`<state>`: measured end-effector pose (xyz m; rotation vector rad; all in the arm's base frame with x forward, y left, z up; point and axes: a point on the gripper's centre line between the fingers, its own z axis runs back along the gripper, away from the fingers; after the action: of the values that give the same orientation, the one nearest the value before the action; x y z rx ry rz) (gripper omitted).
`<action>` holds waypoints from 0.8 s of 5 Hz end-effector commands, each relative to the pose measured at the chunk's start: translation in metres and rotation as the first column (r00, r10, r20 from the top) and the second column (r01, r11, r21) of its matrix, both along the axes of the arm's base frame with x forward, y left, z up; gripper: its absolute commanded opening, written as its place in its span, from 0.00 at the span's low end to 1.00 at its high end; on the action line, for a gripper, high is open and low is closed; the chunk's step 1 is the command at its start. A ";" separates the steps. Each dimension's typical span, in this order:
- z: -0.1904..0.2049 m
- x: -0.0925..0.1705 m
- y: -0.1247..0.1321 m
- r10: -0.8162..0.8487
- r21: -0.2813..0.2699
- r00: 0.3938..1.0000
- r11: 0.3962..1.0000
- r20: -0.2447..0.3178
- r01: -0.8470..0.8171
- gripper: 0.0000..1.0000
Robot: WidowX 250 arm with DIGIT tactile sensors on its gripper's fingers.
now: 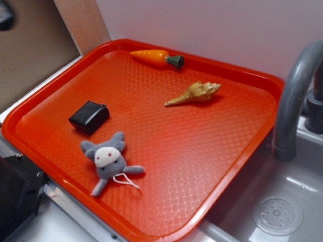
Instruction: Grab the shell.
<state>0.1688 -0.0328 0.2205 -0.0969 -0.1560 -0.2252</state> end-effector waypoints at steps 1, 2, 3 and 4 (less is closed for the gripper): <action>-0.021 0.071 -0.029 -0.191 0.040 0.946 0.982 0.264 0.187 1.00; -0.045 0.095 -0.043 -0.232 0.040 0.922 0.972 0.311 0.231 1.00; -0.068 0.110 -0.054 -0.221 0.046 0.932 0.975 0.287 0.217 1.00; -0.092 0.125 -0.061 -0.220 0.056 0.943 0.976 0.250 0.213 1.00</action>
<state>0.2848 -0.0848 0.1048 -0.0544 -0.3312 -0.4465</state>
